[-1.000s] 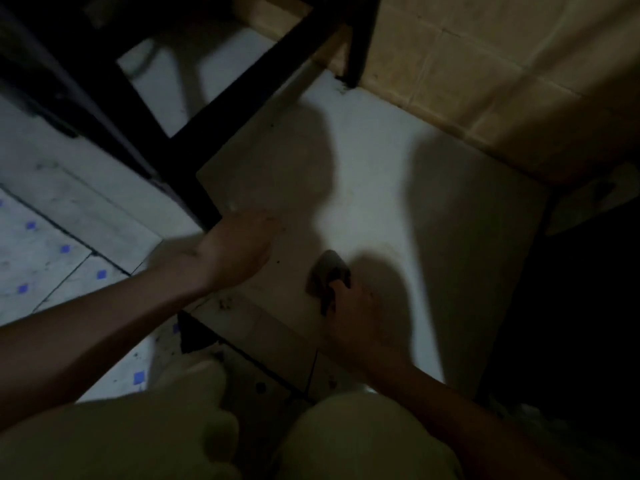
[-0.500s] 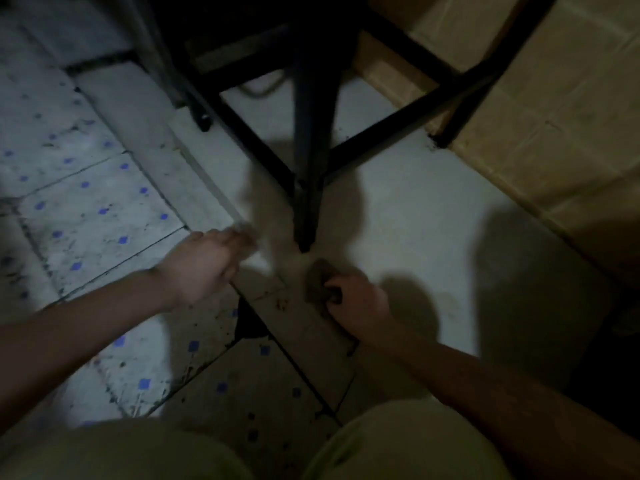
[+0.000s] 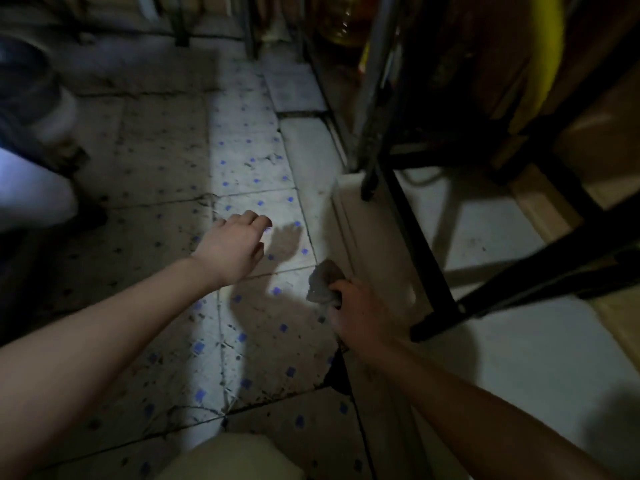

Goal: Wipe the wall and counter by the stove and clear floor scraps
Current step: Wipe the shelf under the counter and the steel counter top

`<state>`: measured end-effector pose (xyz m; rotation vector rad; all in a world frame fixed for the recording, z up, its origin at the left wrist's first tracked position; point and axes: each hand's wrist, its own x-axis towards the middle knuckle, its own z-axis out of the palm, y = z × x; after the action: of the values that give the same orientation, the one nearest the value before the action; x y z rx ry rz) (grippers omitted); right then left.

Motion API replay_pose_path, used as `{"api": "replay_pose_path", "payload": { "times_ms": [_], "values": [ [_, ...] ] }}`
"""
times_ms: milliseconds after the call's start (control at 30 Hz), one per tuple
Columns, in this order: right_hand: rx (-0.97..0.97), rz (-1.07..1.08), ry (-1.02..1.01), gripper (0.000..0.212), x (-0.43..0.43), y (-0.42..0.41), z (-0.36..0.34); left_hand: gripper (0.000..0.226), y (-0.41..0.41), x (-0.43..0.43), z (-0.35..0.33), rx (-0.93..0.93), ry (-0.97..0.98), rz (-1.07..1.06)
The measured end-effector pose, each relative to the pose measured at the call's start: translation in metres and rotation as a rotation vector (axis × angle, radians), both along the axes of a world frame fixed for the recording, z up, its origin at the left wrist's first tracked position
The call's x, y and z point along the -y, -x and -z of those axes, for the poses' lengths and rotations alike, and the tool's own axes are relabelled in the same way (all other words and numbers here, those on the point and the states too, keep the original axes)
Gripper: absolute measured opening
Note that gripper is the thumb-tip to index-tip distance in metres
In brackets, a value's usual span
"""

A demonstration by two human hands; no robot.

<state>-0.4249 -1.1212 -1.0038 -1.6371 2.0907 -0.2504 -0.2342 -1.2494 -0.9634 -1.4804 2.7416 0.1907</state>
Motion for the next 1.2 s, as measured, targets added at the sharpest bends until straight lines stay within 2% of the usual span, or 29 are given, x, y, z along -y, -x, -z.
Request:
{"api": "replay_pose_path", "payload": {
  "times_ms": [200,500,633,900,1200],
  "values": [
    [0.007,-0.072,0.062,0.026,0.060,-0.037,-0.078,0.043,-0.039,0.023,-0.067,0.022,-0.025,-0.146],
    [0.086,-0.028,0.069,0.024,0.101,-0.070,-0.230,0.037,-0.073,0.046,-0.207,0.027,-0.074,-0.310],
    [0.014,0.043,0.031,0.032,0.094,-0.073,-0.306,0.039,-0.065,0.042,-0.273,0.062,-0.146,-0.263],
    [-0.086,0.167,0.088,0.026,0.063,-0.056,-0.438,0.034,-0.061,0.051,-0.419,0.017,-0.193,-0.238],
    [-0.042,0.255,0.047,0.030,0.010,-0.033,-0.550,0.036,-0.019,0.024,-0.519,-0.001,-0.210,-0.111]
  ]
}}
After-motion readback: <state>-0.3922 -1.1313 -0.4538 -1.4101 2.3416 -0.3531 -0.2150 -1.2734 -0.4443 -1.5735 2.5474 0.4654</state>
